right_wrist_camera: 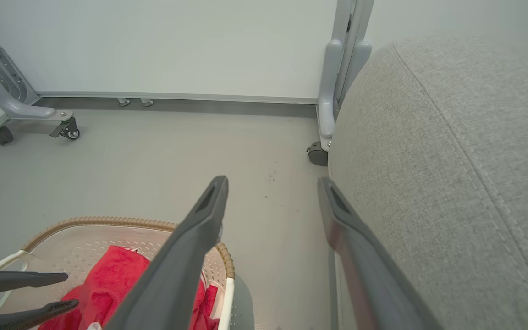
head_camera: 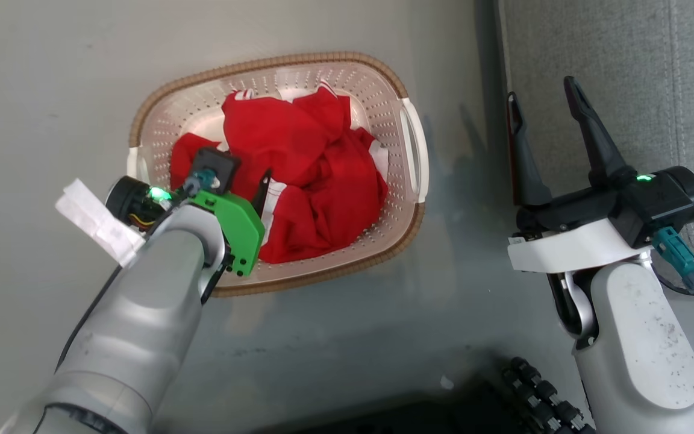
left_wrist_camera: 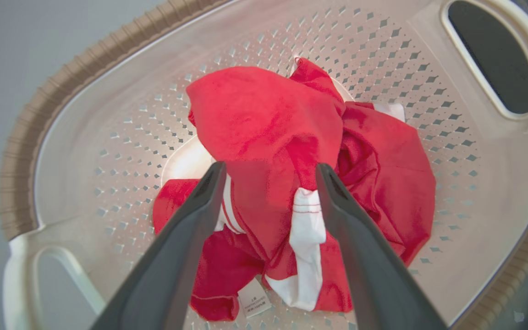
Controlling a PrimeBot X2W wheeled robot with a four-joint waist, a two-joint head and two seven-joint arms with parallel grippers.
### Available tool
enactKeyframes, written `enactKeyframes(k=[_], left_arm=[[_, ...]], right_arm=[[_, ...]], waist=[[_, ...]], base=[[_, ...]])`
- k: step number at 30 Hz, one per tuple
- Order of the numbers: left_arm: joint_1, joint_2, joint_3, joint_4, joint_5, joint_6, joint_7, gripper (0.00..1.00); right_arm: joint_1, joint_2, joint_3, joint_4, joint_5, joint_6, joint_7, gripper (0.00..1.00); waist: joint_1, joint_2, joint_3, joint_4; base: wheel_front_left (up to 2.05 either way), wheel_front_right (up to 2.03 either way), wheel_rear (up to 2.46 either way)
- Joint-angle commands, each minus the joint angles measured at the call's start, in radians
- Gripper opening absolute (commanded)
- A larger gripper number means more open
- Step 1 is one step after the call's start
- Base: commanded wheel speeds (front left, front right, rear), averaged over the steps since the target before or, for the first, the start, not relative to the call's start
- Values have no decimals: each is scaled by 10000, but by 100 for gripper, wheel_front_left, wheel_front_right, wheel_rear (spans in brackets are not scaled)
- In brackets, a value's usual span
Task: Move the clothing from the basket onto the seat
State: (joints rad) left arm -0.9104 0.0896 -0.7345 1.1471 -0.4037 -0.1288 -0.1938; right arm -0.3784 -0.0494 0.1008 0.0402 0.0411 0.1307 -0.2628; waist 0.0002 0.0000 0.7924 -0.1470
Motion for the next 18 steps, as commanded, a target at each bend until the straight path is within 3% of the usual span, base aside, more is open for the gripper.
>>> enactKeyframes(k=[1, 11, 18], left_arm=[[-361, 13, 18, 123, -304, -24, 242, 100], [-1266, 549, -97, 824, -1530, -32, 1403, 100], [-1119, 288, -214, 703, -2306, -70, 1709, 100]], right_arm=[[-197, -23, 49, -51, 41, 1, -31, 100], [-442, -21, 407, -95, 282, 1, -31, 100], [-471, -18, 415, -49, 355, 1, -31, 100]], waist=[[-2, 0, 561, -221], [-2, 0, 1103, -602], [-2, 0, 1349, -683]], base=[[0, 0, 0], [0, 0, 0], [0, 0, 0]])
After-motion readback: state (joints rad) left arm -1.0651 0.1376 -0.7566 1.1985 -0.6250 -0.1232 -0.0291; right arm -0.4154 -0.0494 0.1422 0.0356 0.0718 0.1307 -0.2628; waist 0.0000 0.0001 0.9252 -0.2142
